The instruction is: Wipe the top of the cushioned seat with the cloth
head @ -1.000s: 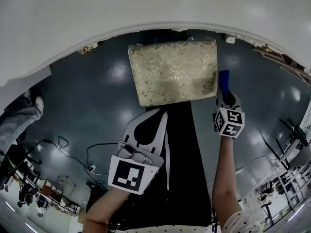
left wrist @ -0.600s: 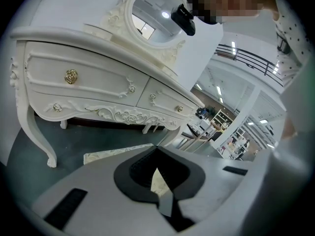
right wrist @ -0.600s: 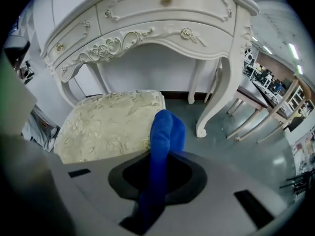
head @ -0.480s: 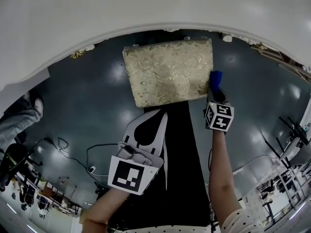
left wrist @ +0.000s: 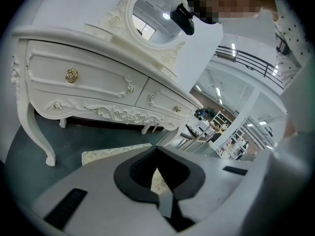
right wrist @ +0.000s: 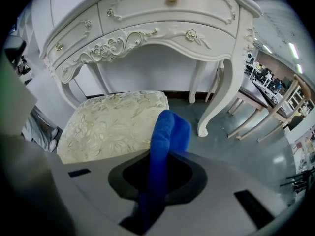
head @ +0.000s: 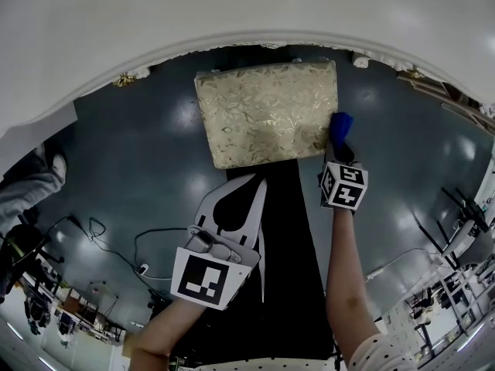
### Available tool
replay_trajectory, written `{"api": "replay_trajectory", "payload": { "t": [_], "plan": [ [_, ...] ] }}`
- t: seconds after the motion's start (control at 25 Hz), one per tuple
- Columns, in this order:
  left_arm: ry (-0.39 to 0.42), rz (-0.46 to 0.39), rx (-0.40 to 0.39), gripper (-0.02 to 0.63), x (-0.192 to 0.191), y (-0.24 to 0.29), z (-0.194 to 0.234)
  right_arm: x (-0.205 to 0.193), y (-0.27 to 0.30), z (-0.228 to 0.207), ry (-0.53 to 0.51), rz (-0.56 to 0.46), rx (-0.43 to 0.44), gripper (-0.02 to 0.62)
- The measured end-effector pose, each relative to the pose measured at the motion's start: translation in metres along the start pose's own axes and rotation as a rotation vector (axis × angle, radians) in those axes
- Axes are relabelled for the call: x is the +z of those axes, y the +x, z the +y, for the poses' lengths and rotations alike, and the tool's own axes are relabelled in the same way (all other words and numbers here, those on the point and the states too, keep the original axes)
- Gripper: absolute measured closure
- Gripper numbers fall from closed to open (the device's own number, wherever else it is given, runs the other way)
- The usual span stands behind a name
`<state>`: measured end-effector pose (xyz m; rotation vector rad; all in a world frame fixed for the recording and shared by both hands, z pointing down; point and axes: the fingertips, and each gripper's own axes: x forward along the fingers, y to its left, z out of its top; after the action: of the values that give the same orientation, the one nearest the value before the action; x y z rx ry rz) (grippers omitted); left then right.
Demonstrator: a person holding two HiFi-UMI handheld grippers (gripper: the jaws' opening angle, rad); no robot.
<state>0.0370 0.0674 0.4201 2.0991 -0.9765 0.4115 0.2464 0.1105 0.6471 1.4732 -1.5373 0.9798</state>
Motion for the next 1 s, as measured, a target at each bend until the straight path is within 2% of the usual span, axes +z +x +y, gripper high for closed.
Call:
{"api": "replay_trajectory", "payload": {
  "t": [0.44, 1.0],
  "plan": [
    [0.004, -0.023, 0.008, 0.609, 0.002, -0.008, -0.001, 0.0, -0.007, 0.038, -0.063, -0.002, 0.08, 0.532],
    [-0.004, -0.034, 0.023, 0.609, -0.001, -0.015, 0.001, -0.003, -0.007, 0.064, -0.073, -0.013, 0.112, 0.532]
  ]
}}
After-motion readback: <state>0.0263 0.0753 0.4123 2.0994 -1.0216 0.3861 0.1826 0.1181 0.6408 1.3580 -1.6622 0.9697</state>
